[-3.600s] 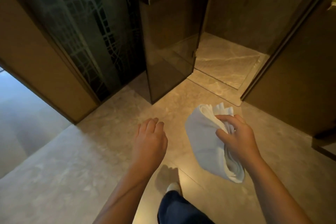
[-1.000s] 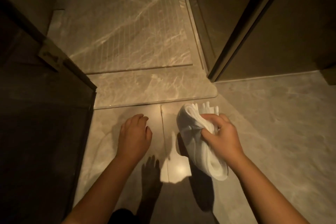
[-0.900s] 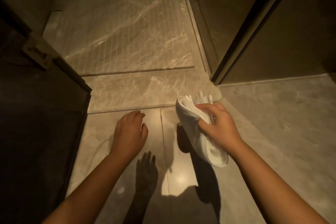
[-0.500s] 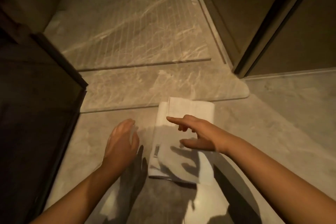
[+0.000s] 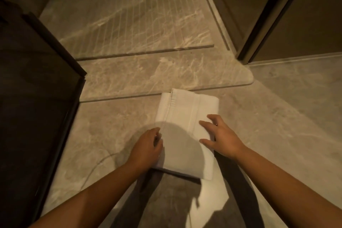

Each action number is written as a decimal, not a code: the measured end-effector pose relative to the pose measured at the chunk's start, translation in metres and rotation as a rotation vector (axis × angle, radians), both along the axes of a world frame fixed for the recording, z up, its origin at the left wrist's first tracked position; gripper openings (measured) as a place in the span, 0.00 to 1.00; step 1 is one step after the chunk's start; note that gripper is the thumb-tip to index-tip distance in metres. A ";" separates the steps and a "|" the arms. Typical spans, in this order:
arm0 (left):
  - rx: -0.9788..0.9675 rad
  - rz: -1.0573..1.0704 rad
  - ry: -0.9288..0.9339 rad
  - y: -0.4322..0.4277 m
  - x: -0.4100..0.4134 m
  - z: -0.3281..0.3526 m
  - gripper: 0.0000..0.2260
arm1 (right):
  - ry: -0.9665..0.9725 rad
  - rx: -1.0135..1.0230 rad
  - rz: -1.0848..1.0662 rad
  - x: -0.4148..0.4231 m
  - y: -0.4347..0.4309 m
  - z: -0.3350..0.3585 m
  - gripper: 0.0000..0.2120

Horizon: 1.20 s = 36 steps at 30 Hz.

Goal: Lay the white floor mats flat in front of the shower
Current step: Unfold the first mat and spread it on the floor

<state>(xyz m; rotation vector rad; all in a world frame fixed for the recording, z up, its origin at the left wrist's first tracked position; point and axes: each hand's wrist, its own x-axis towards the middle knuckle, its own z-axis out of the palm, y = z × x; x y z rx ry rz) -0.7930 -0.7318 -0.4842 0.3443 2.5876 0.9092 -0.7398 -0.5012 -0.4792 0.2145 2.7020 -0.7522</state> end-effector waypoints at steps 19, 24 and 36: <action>0.038 0.244 -0.229 -0.039 0.018 -0.016 0.26 | 0.044 -0.013 0.060 -0.020 -0.040 -0.009 0.28; 0.197 0.310 -0.174 -0.022 0.019 0.003 0.22 | 0.116 -0.023 0.035 -0.014 -0.029 0.002 0.26; 0.508 -0.154 0.028 0.096 0.033 0.045 0.17 | 0.257 0.037 -0.350 0.055 0.068 0.035 0.16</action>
